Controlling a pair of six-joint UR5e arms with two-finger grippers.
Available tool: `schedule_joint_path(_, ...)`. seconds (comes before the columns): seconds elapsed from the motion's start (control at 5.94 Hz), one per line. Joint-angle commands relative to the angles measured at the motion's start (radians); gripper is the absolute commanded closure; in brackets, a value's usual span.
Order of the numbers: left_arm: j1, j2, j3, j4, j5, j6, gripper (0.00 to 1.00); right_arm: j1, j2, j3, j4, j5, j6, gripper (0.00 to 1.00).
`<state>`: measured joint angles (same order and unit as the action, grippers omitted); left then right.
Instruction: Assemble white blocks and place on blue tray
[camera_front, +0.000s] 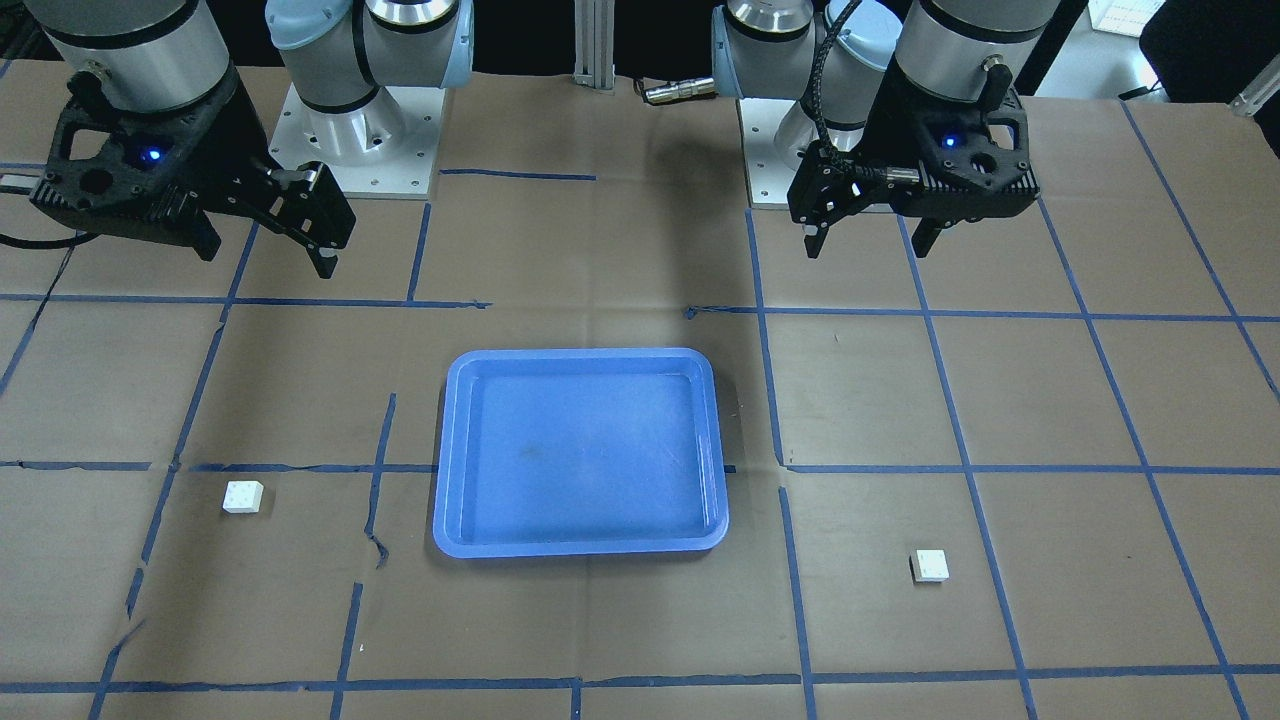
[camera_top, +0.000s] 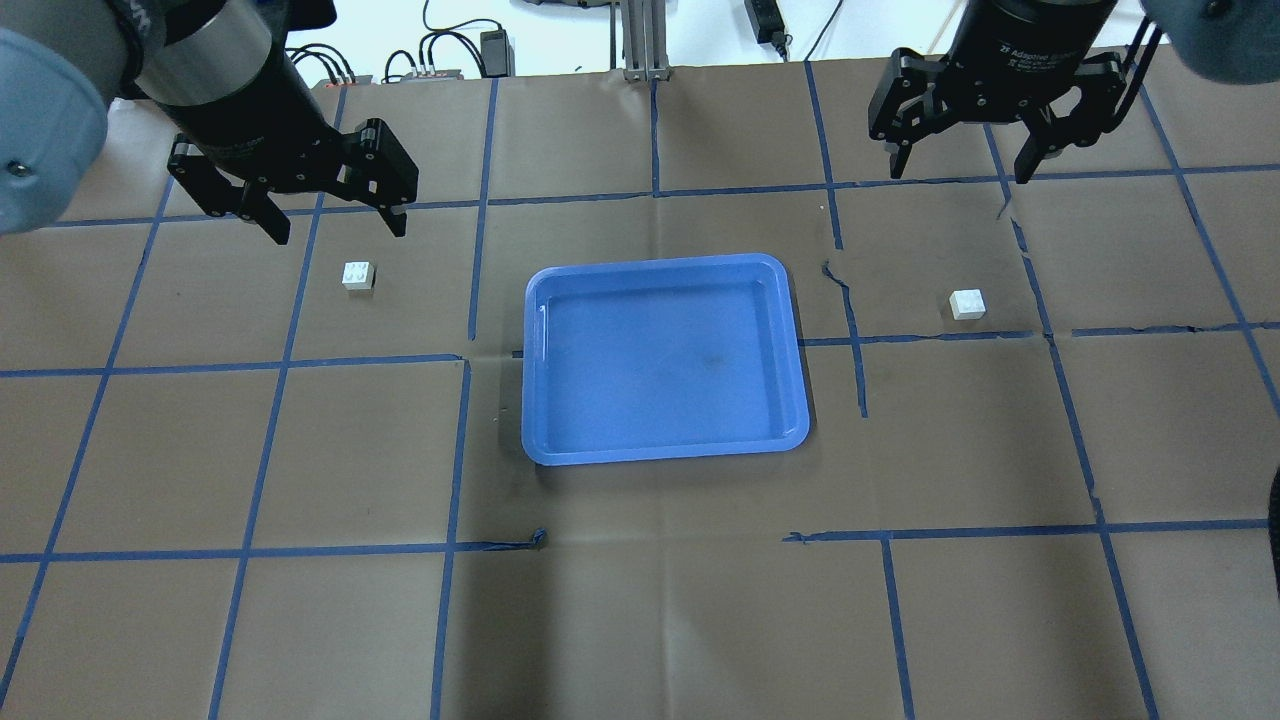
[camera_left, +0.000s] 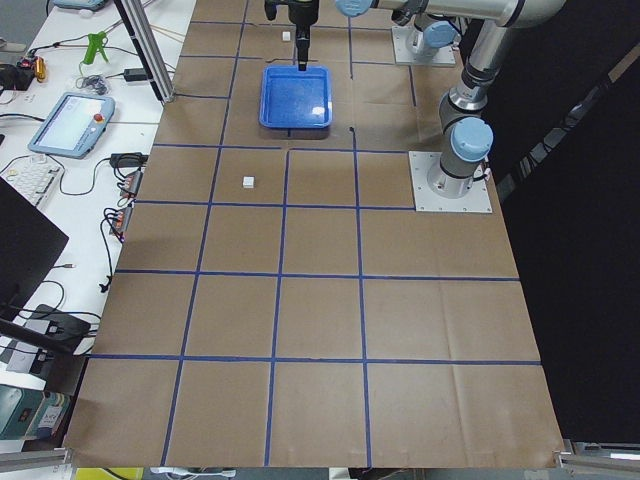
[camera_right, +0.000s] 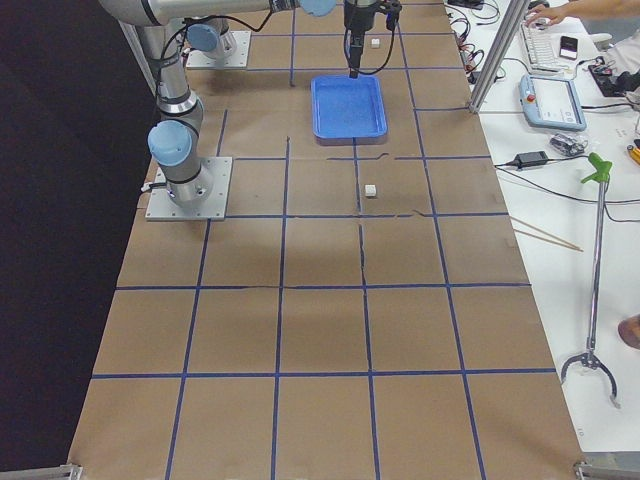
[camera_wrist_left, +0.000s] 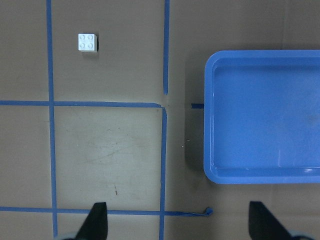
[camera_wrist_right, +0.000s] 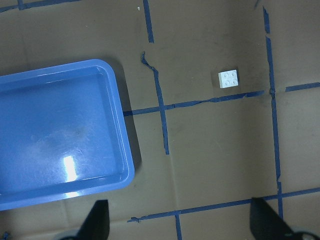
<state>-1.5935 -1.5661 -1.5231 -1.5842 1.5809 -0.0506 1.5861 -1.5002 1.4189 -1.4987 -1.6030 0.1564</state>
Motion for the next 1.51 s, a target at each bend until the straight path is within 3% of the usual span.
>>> schedule_joint_path(0.0,0.001,0.000,0.004,0.000,-0.002,0.000,0.01,0.000,0.000,0.000,0.000,0.000,0.000,0.00)
schedule_joint_path(1.01,0.018,0.001,0.011,0.001,-0.009,0.024,0.01,0.000,0.000,0.000,0.000,0.000,0.000,0.00)
schedule_joint_path(1.35,0.174,-0.020,0.012,0.006,-0.051,0.111,0.01,0.000,-0.002,0.000,0.000,0.000,0.000,0.00)
